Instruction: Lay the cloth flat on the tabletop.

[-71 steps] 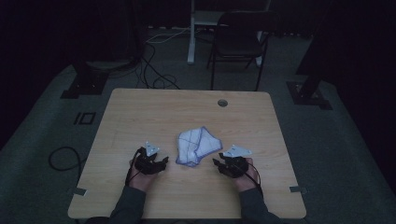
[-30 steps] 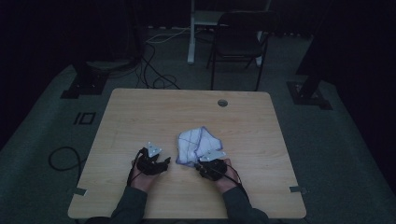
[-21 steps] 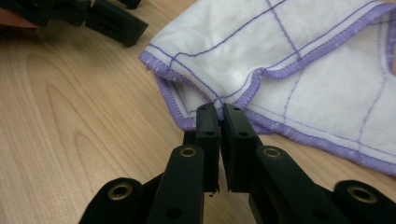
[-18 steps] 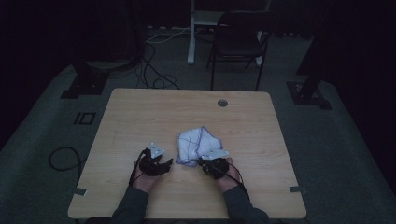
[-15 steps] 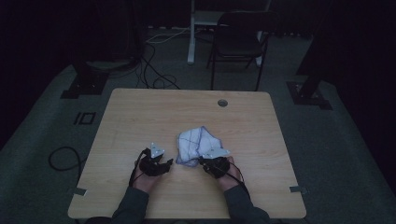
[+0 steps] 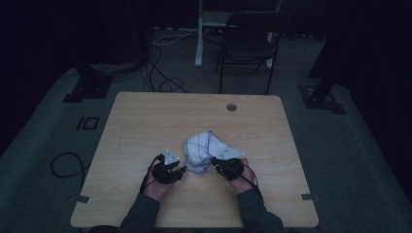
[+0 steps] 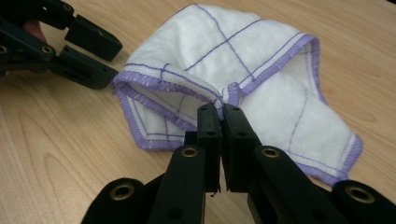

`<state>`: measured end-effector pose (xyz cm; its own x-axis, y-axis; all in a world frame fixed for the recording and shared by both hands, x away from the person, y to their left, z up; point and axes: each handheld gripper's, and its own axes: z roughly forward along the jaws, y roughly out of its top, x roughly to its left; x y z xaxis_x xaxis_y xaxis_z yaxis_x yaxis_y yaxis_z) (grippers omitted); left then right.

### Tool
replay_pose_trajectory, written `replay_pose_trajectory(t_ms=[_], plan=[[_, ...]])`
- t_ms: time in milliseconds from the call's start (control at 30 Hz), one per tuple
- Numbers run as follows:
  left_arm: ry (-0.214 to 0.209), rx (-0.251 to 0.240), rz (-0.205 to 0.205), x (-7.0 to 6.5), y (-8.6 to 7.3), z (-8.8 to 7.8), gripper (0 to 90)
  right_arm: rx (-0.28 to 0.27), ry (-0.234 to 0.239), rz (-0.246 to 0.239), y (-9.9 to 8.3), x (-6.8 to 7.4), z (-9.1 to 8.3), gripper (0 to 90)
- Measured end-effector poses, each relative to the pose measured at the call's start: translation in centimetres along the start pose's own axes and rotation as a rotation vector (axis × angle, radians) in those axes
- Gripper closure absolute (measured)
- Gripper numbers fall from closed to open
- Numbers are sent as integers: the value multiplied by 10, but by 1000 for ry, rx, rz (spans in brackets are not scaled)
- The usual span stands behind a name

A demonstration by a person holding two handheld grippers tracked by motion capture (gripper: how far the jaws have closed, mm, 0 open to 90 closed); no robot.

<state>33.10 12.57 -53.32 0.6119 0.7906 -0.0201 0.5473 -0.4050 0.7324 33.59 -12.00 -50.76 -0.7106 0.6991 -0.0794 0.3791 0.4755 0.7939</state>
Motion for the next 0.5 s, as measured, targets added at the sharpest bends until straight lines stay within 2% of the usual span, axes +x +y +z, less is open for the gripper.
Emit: replay_pose_trajectory(t_ms=[133, 500], plan=[[-20, -11, 0, -6, 5, 5, 627, -6, -8, 16, 0, -4, -3, 876], [-27, 4, 10, -12, 6, 14, 618, -10, -30, 28, 1, -12, -7, 876]])
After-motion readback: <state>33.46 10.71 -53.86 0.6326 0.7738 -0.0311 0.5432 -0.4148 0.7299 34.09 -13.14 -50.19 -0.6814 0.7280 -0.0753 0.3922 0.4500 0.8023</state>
